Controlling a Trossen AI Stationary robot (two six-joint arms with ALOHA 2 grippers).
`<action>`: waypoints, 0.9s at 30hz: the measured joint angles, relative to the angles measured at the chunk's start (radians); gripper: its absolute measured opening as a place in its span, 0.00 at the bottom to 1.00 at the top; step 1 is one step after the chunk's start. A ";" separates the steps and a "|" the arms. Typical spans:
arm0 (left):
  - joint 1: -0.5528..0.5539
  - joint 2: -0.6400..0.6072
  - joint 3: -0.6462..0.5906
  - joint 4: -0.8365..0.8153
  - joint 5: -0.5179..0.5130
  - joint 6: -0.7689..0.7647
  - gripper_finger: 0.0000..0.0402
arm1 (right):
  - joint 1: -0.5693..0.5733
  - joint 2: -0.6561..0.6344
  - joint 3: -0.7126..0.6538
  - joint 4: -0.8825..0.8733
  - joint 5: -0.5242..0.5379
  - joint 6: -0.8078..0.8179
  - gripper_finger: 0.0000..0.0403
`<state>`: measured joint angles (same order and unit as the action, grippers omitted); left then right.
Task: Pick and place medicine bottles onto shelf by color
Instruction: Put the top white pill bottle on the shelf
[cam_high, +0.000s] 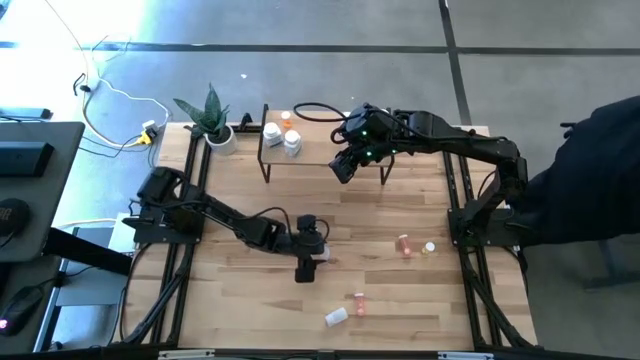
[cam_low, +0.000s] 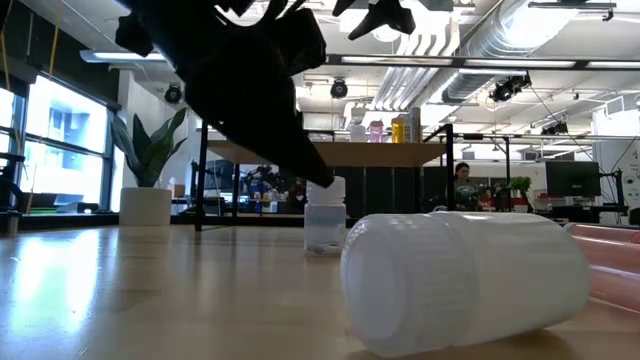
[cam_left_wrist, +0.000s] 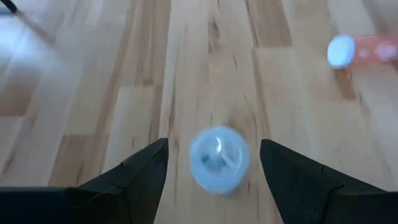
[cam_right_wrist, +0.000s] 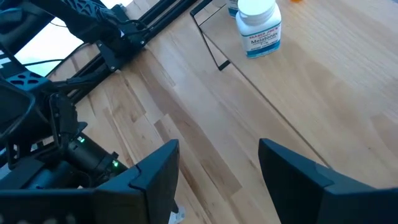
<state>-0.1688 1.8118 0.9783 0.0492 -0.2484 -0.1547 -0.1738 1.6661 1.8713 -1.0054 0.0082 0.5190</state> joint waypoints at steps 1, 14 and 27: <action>0.005 0.000 0.000 0.014 0.006 0.000 0.61 | 0.000 0.000 0.000 0.000 0.000 0.000 0.52; 0.053 0.000 0.000 0.005 0.111 0.017 0.52 | 0.000 0.000 0.000 0.000 0.007 -0.002 0.52; 0.055 0.032 0.000 0.004 0.126 0.050 0.34 | -0.003 0.000 0.000 0.000 0.016 -0.003 0.52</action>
<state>-0.1137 1.8442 0.9784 0.0528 -0.1227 -0.1051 -0.1768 1.6661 1.8717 -1.0050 0.0242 0.5163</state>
